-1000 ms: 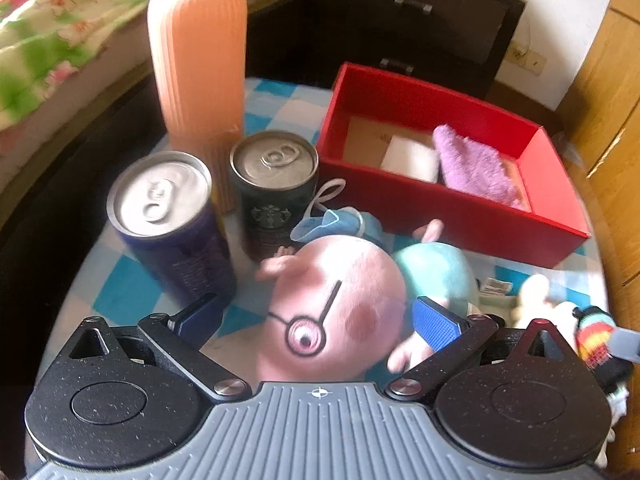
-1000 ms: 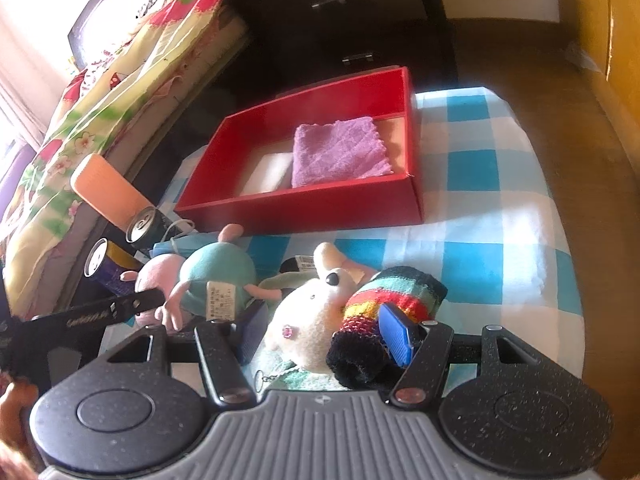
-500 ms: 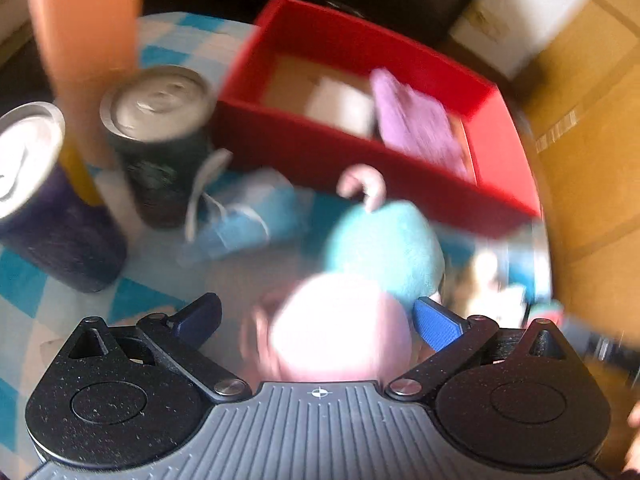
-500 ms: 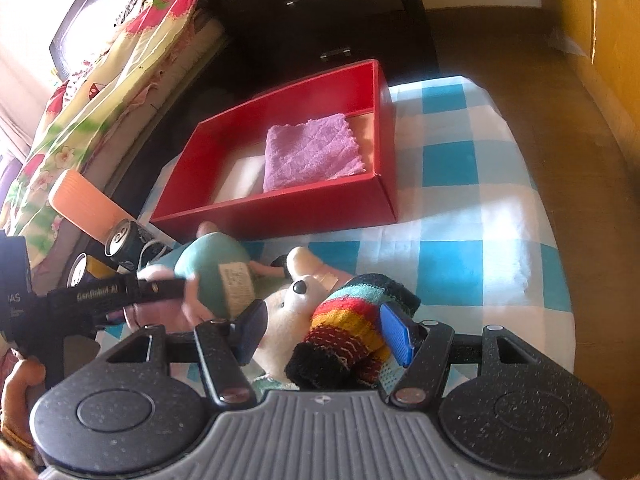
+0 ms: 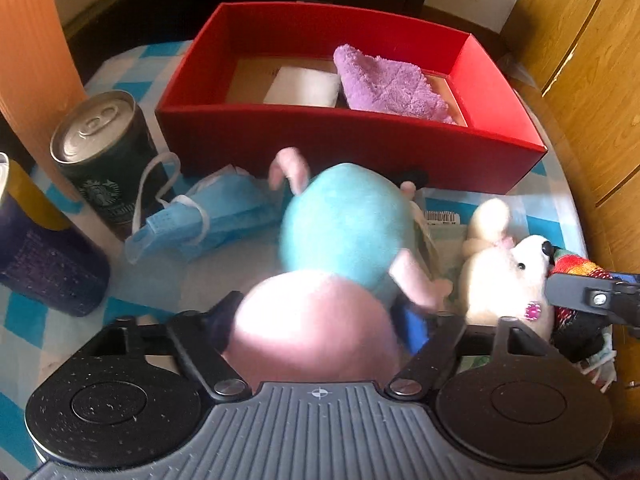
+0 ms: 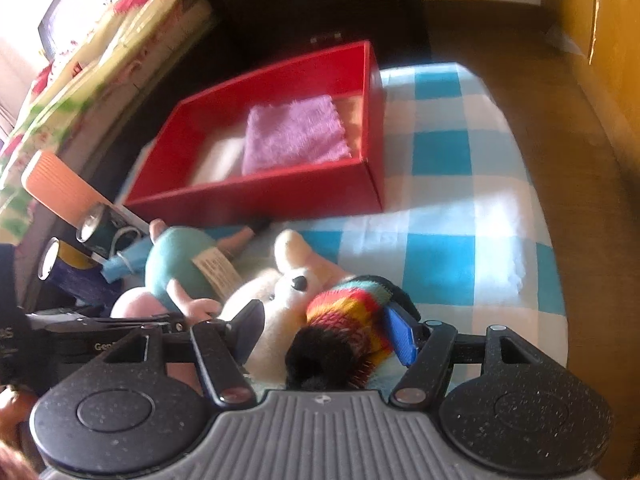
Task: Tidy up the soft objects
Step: 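Grasp the rainbow-striped sock with the right gripper while the left holds the pig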
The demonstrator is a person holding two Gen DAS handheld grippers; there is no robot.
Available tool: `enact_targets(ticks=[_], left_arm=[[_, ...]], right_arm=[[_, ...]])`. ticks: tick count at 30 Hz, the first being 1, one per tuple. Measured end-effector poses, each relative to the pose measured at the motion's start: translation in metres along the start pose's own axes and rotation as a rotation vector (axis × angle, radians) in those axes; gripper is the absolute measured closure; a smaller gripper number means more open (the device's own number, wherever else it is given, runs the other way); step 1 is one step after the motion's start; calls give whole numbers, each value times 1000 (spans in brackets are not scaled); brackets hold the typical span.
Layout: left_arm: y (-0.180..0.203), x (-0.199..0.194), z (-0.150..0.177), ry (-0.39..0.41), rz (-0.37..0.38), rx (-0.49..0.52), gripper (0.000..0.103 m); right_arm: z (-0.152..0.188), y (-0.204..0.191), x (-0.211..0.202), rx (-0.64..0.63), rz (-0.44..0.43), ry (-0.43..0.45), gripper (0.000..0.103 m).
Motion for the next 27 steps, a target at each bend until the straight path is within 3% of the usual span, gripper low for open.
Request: enact_targets(ticks=[4, 8, 14, 16, 18, 20, 27], left_arm=[[-9, -10, 0, 10, 39, -62, 32], [-19, -23, -2, 29, 80, -119, 32], [-25, -33, -6, 48, 123, -174, 32], [-24, -33, -6, 43, 136, -182, 31], [-22, -34, -7, 45, 149, -196, 31], [-21, -36, -8, 49, 158, -198, 31], [-19, -41, -14, 80, 206, -227, 36]], right_arm=[[-1, 1, 3, -17, 10, -7, 54], [-20, 15, -9, 16, 47, 66, 53], [-3, 23, 9, 78, 8, -34, 53], [0, 21, 10, 77, -10, -43, 61], [1, 21, 8, 95, -33, -46, 80], [-1, 20, 3, 95, -47, -30, 86], [-13, 17, -18, 113, -94, 32, 93]])
Point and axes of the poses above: each gripper's, at about its wrist camera, not at the fingertips, and x roughly the way its jaws point, y to its right, z to its underside, the point moved 8 cm from there along x, roughly the way its jaws point, and after that the axes turned 8 degrees about y, right-handed, at the moved point
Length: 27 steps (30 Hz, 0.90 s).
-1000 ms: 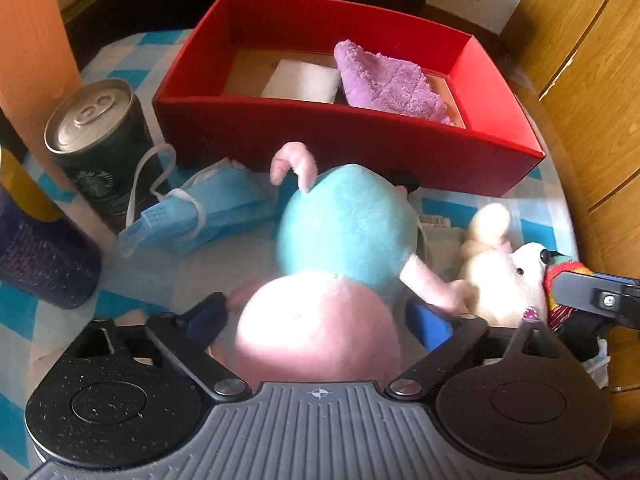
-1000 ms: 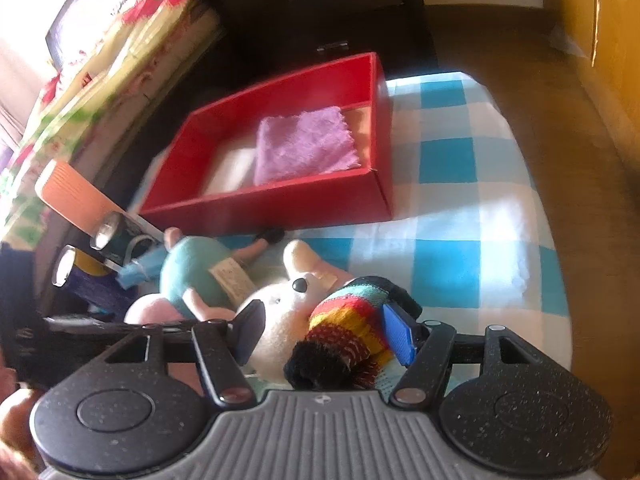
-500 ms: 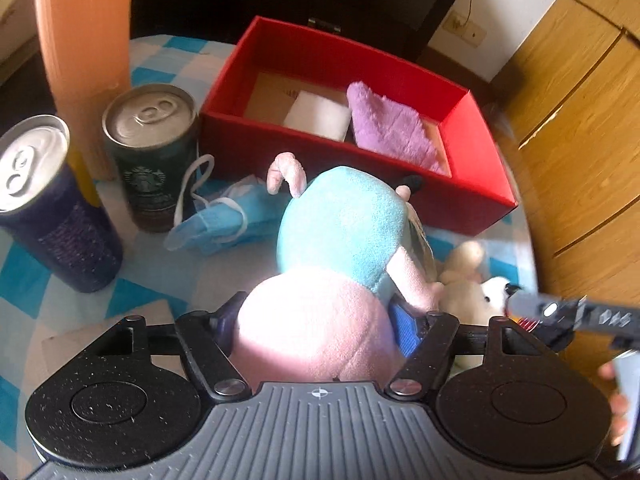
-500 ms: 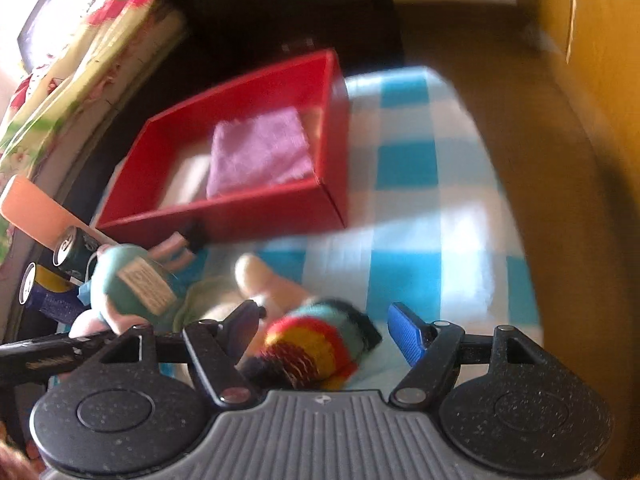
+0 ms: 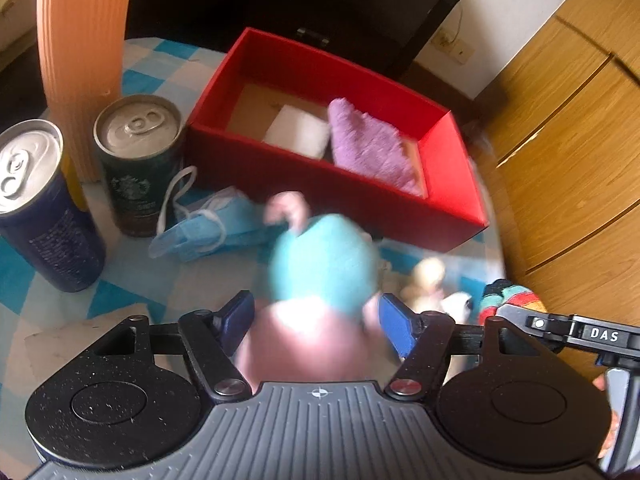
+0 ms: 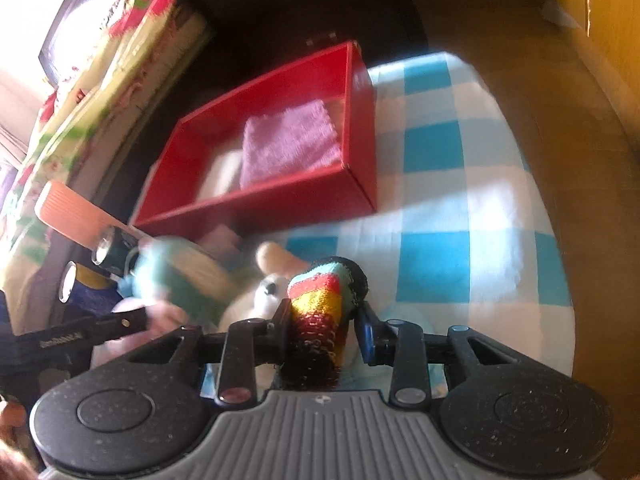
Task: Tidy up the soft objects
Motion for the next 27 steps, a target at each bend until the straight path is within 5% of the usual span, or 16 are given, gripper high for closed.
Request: enact_targets(ticks=[4, 11, 14, 17, 27], left_arm=[[-1, 6, 3, -20, -58, 59, 38], [1, 37, 15, -122, -136, 141, 11], [1, 56, 31, -181, -193, 196, 14], [1, 61, 29, -153, -215, 180, 22], [-7, 34, 19, -96, -142, 78, 30]], right_arm=[[-6, -4, -6, 8, -22, 24, 93], [0, -13, -3, -3, -52, -1, 93], [3, -10, 0, 9, -58, -21, 93], [3, -9, 0, 21, -63, -21, 93], [-8, -9, -11, 46, -89, 25, 93]])
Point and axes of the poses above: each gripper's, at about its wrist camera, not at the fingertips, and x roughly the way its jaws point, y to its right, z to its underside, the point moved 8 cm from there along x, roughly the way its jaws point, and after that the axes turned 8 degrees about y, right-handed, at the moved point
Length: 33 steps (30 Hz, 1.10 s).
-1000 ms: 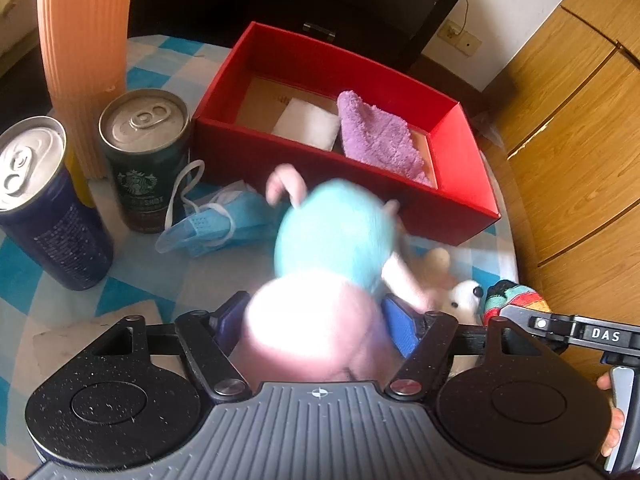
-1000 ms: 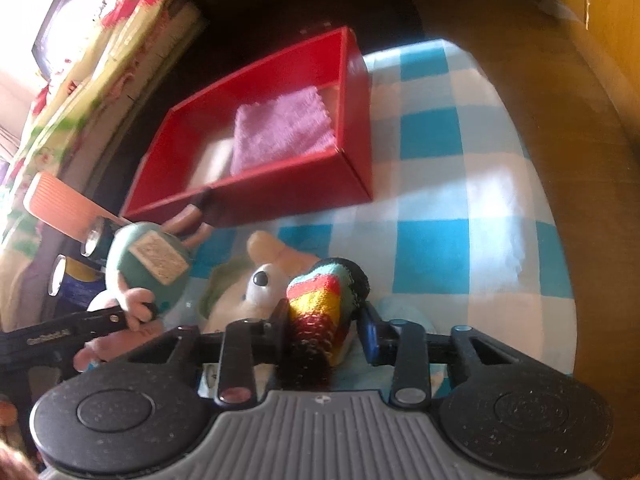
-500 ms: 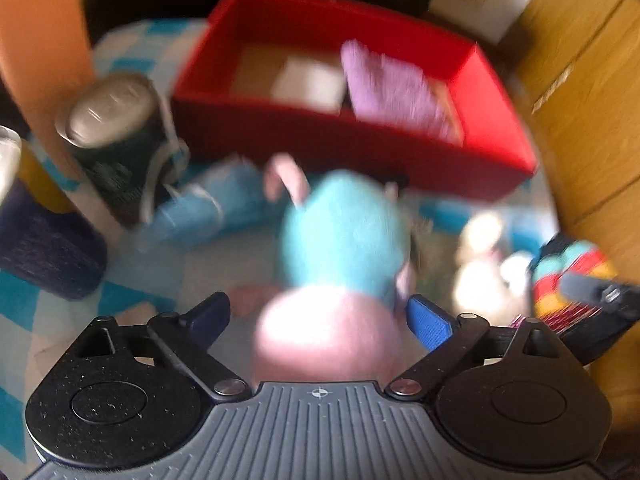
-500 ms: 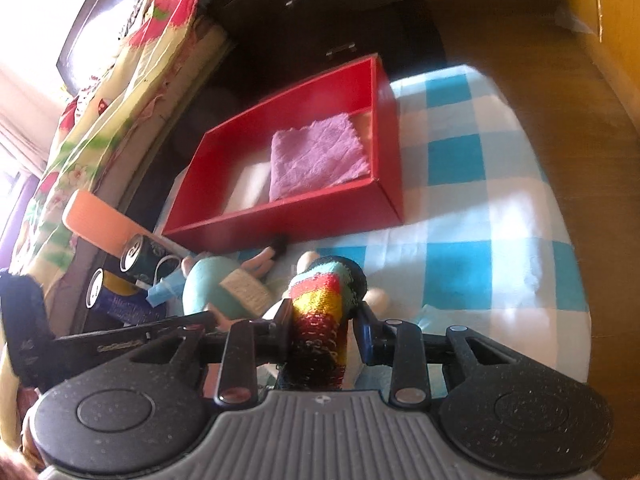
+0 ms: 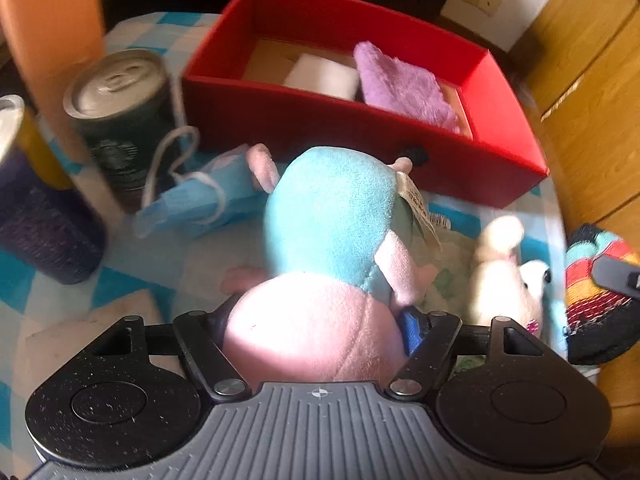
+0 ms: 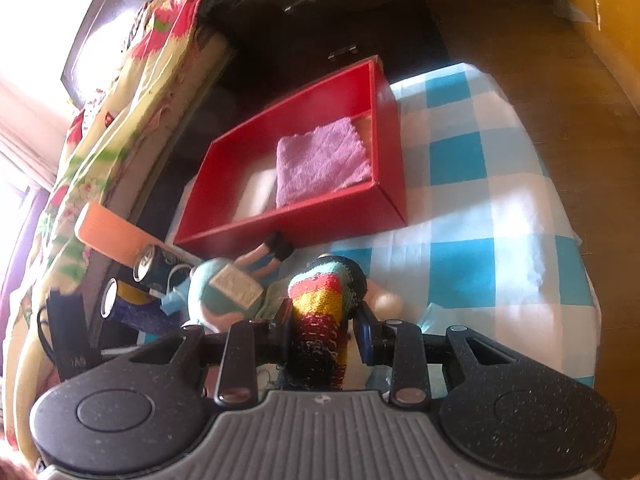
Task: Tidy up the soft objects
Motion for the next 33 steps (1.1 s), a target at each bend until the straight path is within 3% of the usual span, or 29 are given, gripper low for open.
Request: enact_targets(ticks=[5, 13, 19, 25, 33], left_arm=[[-12, -22, -9, 57, 23, -59, 30], [0, -49, -24, 142, 88, -79, 30], [18, -64, -39, 216, 138, -77, 30], [25, -70, -50, 267, 143, -84, 30], [41, -100, -72, 393, 160, -76, 29]], right_arm=[[-2, -9, -1, -9, -17, 15, 93], [-8, -26, -8, -24, -52, 55, 93], [-20, -45, -23, -64, -76, 145, 93], [-33, -52, -33, -65, -84, 218, 93], [-51, -76, -56, -119, -100, 367, 93]])
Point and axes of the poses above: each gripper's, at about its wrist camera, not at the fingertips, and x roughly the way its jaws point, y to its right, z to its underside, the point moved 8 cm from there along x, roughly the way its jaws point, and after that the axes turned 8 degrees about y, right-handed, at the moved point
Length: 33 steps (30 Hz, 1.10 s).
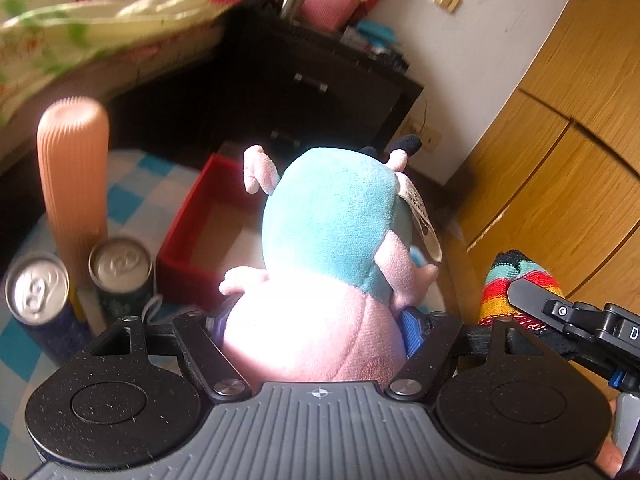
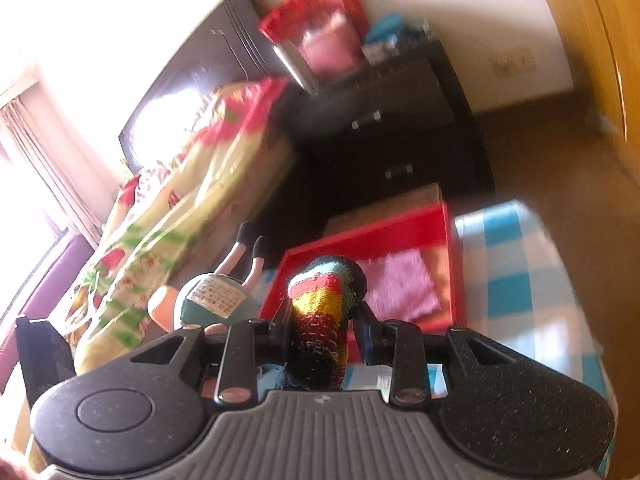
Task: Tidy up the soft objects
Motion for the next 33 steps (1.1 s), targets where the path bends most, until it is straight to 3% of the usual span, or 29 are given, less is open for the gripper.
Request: enact_targets(ticks=[10, 17, 26, 33], left_arm=[[25, -11, -38, 155, -18, 40, 29], [39, -6, -57, 224, -19, 54, 29], [37, 17, -63, 229, -35, 38, 28], [34, 37, -64, 222, -76, 68, 28]], right_arm=[[-38, -28, -6, -93, 11, 185, 93], [-51, -42, 2, -199, 55, 260, 93], [-64, -44, 23, -252, 105, 294, 93], [-62, -36, 50, -281, 156, 265, 93]])
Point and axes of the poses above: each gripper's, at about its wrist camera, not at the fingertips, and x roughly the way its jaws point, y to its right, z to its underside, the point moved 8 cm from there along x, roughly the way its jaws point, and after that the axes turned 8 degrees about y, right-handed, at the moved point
